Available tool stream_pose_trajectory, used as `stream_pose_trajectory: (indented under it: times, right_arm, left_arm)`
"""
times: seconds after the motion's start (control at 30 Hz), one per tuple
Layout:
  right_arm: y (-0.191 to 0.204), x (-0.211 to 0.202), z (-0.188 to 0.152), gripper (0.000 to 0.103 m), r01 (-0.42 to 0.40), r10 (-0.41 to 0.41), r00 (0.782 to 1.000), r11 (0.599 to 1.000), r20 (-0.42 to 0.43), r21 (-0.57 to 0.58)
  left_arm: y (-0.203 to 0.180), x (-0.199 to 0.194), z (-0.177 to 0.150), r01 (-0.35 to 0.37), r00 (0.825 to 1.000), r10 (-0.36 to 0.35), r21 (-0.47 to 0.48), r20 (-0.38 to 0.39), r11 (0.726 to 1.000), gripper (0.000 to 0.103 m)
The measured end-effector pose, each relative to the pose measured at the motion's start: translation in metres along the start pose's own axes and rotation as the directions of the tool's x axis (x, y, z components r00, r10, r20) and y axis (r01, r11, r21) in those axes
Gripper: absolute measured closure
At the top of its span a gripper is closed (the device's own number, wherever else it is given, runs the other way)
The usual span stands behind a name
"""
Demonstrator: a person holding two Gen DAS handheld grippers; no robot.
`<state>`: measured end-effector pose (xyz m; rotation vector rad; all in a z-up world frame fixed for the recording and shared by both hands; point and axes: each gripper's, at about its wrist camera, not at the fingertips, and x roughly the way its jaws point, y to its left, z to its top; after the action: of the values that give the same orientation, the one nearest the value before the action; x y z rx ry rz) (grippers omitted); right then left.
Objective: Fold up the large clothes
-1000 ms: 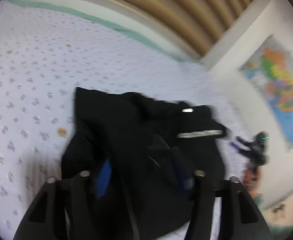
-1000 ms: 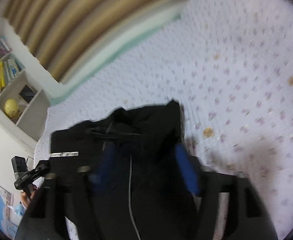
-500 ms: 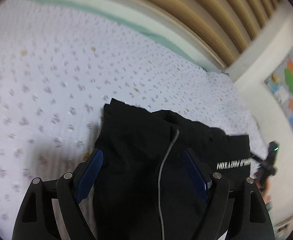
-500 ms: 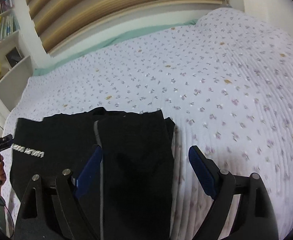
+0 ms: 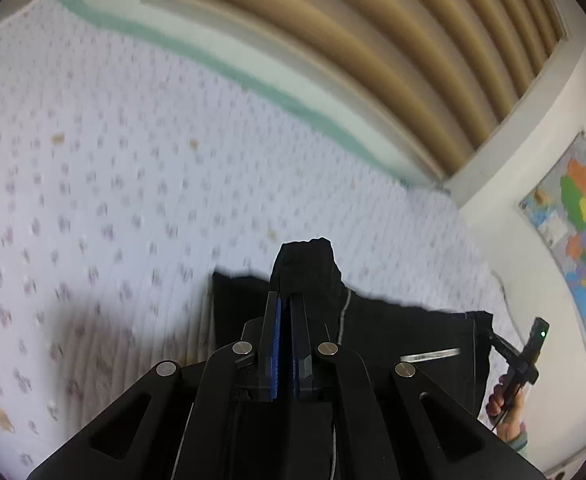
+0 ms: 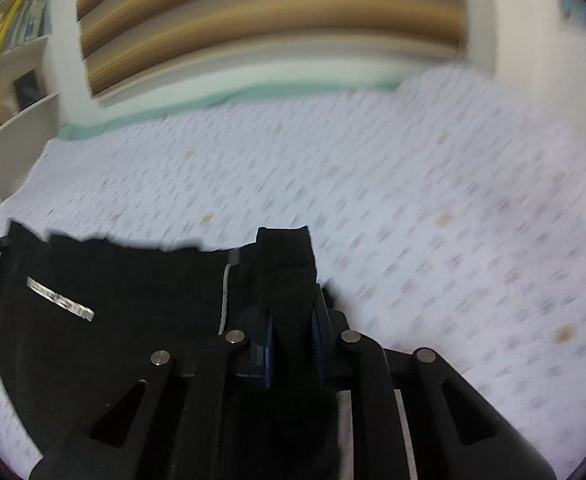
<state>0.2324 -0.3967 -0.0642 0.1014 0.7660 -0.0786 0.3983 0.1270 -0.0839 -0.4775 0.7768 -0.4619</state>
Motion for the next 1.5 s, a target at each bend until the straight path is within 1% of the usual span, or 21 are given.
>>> stream_pose_trajectory:
  times: [0.13, 0.23, 0.33, 0.43, 0.53, 0.63, 0.67, 0.73, 0.8, 0.83, 0.87, 0.9, 0.97, 1.03, 1.1, 1.17, 1.23, 1.27, 1.3, 1.4, 1.5]
  right_arm:
    - [0.014, 0.002, 0.043, 0.086, 0.091, -0.091, 0.995, 0.996, 0.038, -0.008]
    - [0.021, 0.036, 0.058, 0.087, 0.179, -0.179, 0.984, 0.984, 0.002, 0.007]
    - [0.018, 0.09, 0.047, 0.087, 0.238, -0.234, 0.965, 0.971, -0.117, 0.021]
    - [0.012, 0.145, 0.015, 0.087, 0.22, -0.203, 0.943, 0.975, -0.264, 0.038]
    - [0.011, 0.17, -0.011, 0.08, 0.195, -0.166, 0.926, 0.979, -0.338, 0.052]
    - [0.001, 0.162, -0.009, 0.069, 0.151, -0.109, 0.938, 0.983, -0.328, 0.105]
    - [-0.004, 0.153, -0.007, 0.069, 0.122, -0.073, 0.947, 0.982, -0.312, 0.143]
    - [-0.01, 0.126, 0.002, 0.066, 0.055, -0.005, 0.97, 0.979, -0.241, 0.198]
    - [-0.01, 0.089, 0.008, 0.053, -0.026, 0.063, 0.985, 0.974, -0.16, 0.227]
    - [-0.007, 0.068, 0.01, 0.042, -0.078, 0.109, 0.987, 0.969, -0.119, 0.235]
    - [-0.001, 0.054, 0.012, 0.037, -0.122, 0.147, 0.985, 0.965, -0.094, 0.233]
    - [0.009, 0.037, 0.014, 0.037, -0.169, 0.189, 0.979, 0.962, -0.075, 0.214]
    - [0.045, 0.011, 0.011, 0.037, -0.196, 0.209, 0.972, 0.973, -0.104, 0.125]
    - [0.076, 0.001, 0.002, 0.037, -0.223, 0.231, 0.961, 0.973, -0.155, 0.067]
    - [0.111, 0.003, -0.017, 0.037, -0.267, 0.269, 0.935, 0.963, -0.23, 0.04]
    - [0.134, 0.017, -0.034, 0.037, -0.239, 0.235, 0.927, 0.971, -0.293, 0.022]
    - [0.153, 0.042, -0.057, 0.038, -0.138, 0.115, 0.931, 0.989, -0.345, -0.045]
    - [0.156, 0.053, -0.065, 0.037, -0.123, 0.1, 0.929, 0.991, -0.357, -0.044]
    - [0.158, 0.06, -0.069, 0.037, -0.112, 0.088, 0.928, 0.993, -0.362, -0.045]
    - [0.161, 0.071, -0.075, 0.036, -0.099, 0.066, 0.927, 0.993, -0.369, -0.071]
    - [0.157, 0.065, -0.064, 0.036, -0.131, 0.105, 0.917, 0.991, -0.386, -0.041]
  left_arm:
    - [-0.02, 0.002, 0.026, -0.016, 0.998, 0.016, 0.012, 0.063, 1.0, 0.1]
    - [-0.022, 0.02, 0.042, -0.066, 0.993, 0.065, 0.004, 0.096, 0.998, 0.1]
    - [-0.004, 0.064, 0.043, -0.181, 0.982, 0.183, -0.052, 0.039, 0.982, 0.1]
    - [0.019, 0.105, 0.026, -0.258, 0.966, 0.254, -0.075, -0.054, 0.963, 0.1]
    - [0.042, 0.14, 0.004, -0.281, 0.95, 0.261, -0.108, -0.171, 0.954, 0.098]
    - [0.041, 0.137, 0.004, -0.26, 0.955, 0.244, -0.076, -0.17, 0.963, 0.094]
    - [0.039, 0.129, 0.009, -0.237, 0.96, 0.223, -0.071, -0.167, 0.969, 0.086]
    - [0.038, 0.112, 0.017, -0.185, 0.97, 0.17, -0.074, -0.171, 0.98, 0.077]
    - [0.032, 0.081, 0.024, -0.162, 0.982, 0.155, -0.062, -0.107, 0.985, 0.076]
    - [0.027, 0.064, 0.026, -0.16, 0.985, 0.157, -0.047, -0.067, 0.986, 0.071]
    - [0.013, 0.045, 0.027, -0.148, 0.989, 0.147, -0.027, -0.032, 0.989, 0.063]
    - [0.002, 0.032, 0.026, -0.129, 0.992, 0.129, -0.007, -0.01, 0.992, 0.059]
    - [-0.039, 0.007, 0.013, -0.102, 0.995, 0.1, 0.073, 0.026, 0.992, 0.043]
    - [-0.076, 0.0, -0.006, -0.101, 0.995, 0.098, 0.155, 0.025, 0.983, 0.043]
    - [-0.112, 0.012, -0.04, -0.049, 0.997, 0.06, 0.181, -0.052, 0.982, 0.043]
    - [-0.129, 0.032, -0.069, -0.027, 0.991, 0.053, 0.199, -0.125, 0.98, 0.043]
    - [-0.139, 0.059, -0.099, -0.066, 0.979, 0.107, 0.223, -0.174, 0.973, 0.043]
    - [-0.135, 0.088, -0.117, -0.099, 0.958, 0.151, 0.213, -0.245, 0.972, 0.044]
    - [-0.124, 0.105, -0.128, -0.139, 0.942, 0.19, 0.196, -0.275, 0.971, 0.044]
    - [-0.113, 0.123, -0.141, -0.177, 0.94, 0.222, 0.186, -0.26, 0.966, 0.044]
    - [-0.118, 0.109, -0.134, -0.169, 0.945, 0.207, 0.167, -0.252, 0.971, 0.047]
